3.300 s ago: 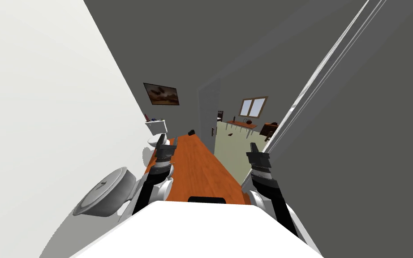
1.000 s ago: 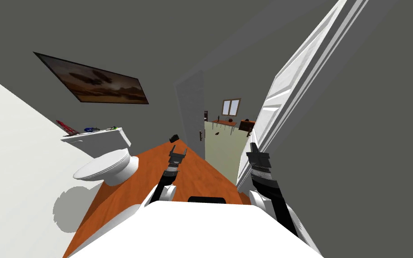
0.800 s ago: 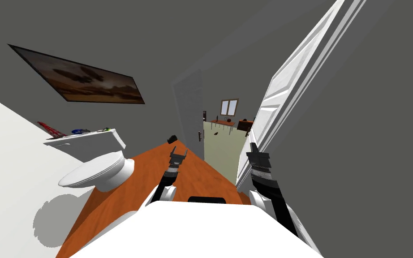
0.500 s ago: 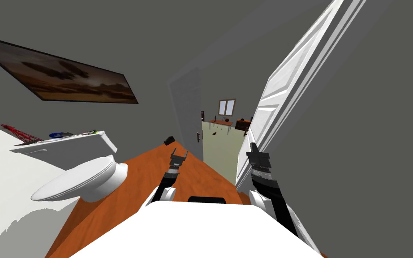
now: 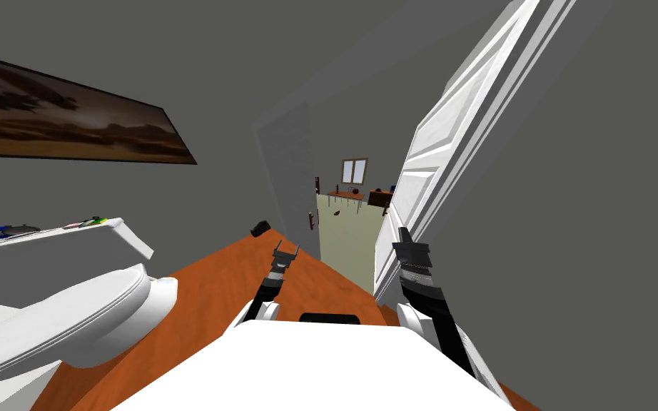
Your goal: Push the door open
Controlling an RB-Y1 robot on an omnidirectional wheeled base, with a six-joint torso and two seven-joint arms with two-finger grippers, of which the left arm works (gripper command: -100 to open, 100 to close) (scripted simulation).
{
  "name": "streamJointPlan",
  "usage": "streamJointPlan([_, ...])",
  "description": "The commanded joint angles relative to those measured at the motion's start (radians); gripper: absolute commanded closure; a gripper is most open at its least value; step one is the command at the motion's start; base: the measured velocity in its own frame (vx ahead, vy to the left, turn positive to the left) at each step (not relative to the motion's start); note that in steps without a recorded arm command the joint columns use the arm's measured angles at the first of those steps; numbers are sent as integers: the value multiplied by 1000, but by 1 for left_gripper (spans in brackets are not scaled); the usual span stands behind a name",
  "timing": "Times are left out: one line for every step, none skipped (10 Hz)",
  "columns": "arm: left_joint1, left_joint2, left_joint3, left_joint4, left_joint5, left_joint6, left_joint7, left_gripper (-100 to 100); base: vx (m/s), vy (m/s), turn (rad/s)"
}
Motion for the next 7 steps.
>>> streamJointPlan([-6,11,-5,32,10,-6,43,-100,78,45,-158])
streamJointPlan([-10,17,-9,54,15,-13,67,-100,65,50,-141])
streamJointPlan([-14,23,-12,77,21,-20,92,-100,79,69,-136])
streamJointPlan([-19,29,-16,100,27,-27,116,-100,80,65,-142])
streamJointPlan([-23,34,-19,122,32,-33,140,-100,85,50,-193])
streamJointPlan([-27,40,-23,144,38,-40,164,-100,81,54,-150])
streamJointPlan([-31,46,-26,166,43,-46,188,-100,67,64,-115])
